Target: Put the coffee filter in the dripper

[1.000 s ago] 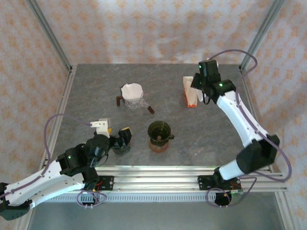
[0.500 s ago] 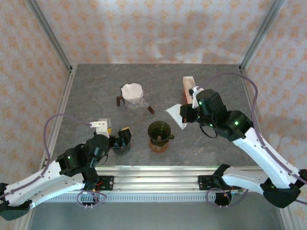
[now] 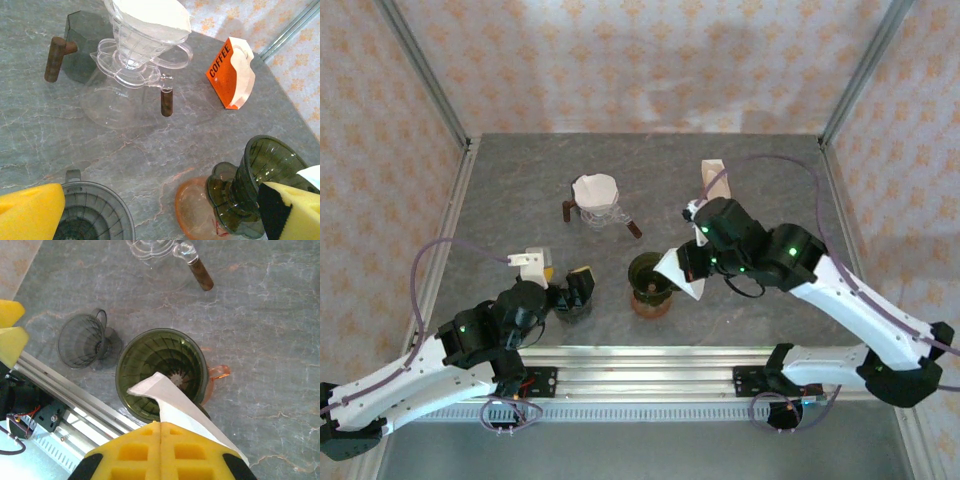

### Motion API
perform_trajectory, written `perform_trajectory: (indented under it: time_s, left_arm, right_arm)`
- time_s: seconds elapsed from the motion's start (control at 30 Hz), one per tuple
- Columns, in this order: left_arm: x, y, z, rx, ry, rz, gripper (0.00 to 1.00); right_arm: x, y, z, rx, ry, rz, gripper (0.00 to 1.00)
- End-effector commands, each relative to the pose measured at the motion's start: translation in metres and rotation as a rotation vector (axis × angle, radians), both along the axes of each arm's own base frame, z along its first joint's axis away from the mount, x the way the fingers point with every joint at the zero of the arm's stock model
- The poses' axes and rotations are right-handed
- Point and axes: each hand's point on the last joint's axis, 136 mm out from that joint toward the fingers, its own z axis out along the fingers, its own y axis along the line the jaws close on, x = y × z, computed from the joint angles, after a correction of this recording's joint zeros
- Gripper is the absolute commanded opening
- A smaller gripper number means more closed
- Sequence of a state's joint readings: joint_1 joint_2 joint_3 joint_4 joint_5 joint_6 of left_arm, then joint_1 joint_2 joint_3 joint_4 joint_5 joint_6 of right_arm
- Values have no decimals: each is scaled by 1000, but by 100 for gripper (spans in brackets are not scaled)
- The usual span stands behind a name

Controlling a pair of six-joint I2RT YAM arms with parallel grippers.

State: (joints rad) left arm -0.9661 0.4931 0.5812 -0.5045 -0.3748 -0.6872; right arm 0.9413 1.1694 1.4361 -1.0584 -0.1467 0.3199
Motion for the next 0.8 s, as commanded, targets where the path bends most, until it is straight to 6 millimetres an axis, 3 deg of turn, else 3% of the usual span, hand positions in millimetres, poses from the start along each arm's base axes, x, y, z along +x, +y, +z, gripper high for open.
perform_trajectory:
  time_s: [0.0, 0.5, 0.77]
  left_arm:
    - [1, 2, 10, -11, -11, 12, 100]
    - [0, -13, 17, -7, 6, -58, 100]
    - [-1, -16, 18, -19, 12, -73, 100]
  right_arm:
    - [-1, 2, 4, -65, 12, 24, 0]
    - [22, 50, -25, -245, 81, 137, 0]
    - [30, 66, -53, -291, 115, 154, 0]
